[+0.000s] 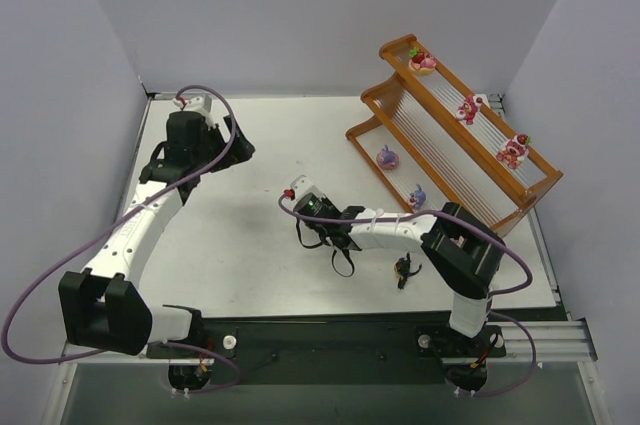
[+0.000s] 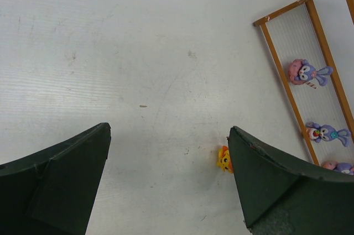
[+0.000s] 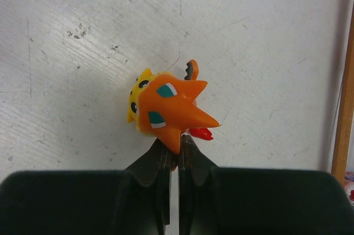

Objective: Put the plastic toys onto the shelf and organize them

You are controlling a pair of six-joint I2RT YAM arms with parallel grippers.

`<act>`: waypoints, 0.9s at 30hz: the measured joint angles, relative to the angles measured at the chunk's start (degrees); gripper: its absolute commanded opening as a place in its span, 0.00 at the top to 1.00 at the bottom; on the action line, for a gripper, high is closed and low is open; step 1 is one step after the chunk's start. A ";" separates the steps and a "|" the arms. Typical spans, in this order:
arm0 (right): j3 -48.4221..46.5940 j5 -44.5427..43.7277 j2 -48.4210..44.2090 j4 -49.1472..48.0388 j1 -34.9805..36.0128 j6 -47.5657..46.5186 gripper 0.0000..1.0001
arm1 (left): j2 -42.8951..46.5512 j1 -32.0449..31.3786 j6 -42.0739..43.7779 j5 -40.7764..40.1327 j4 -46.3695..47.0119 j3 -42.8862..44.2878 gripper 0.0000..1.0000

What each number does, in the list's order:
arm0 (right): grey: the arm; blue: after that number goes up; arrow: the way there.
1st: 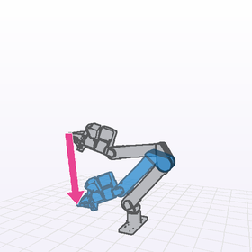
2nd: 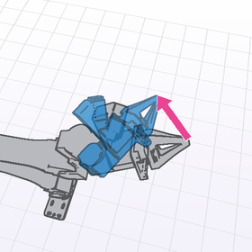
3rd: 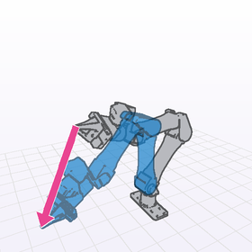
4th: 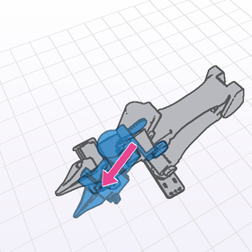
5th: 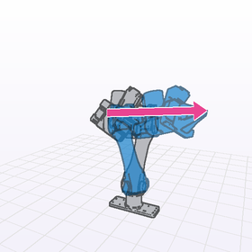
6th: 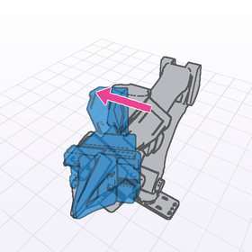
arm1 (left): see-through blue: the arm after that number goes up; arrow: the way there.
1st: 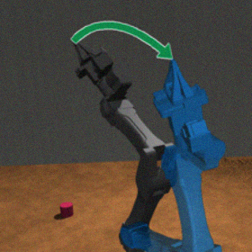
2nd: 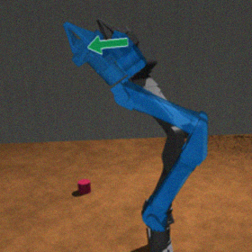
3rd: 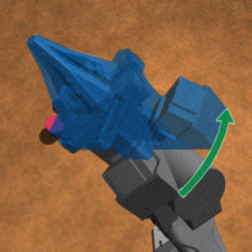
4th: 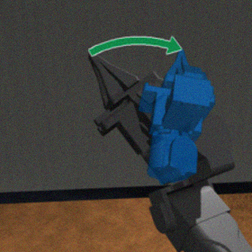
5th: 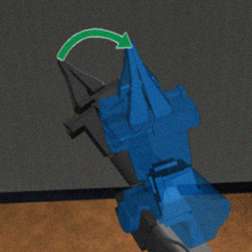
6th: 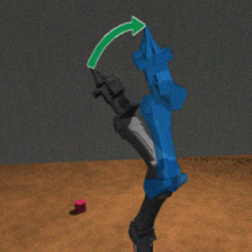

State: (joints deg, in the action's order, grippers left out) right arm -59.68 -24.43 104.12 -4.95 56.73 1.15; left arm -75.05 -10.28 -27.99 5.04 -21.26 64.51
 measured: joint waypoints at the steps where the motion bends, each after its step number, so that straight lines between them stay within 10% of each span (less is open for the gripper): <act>1: -0.28 -0.31 0.07 -0.02 0.00 0.09 1.00 | -0.09 0.00 0.02 0.04 -0.02 0.02 0.03; 15: 0.13 -2.97 -3.48 -0.13 -1.42 -3.78 1.00 | -0.90 0.02 -0.11 2.40 -0.02 0.02 0.03; 27: -11.43 4.57 -22.32 11.34 -16.46 -15.28 1.00 | -1.14 0.07 -1.51 10.67 3.15 -4.72 0.03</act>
State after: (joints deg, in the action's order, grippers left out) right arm -71.11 -19.86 81.80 6.39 40.27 -14.13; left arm -76.18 -10.22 -29.50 15.70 -18.11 59.79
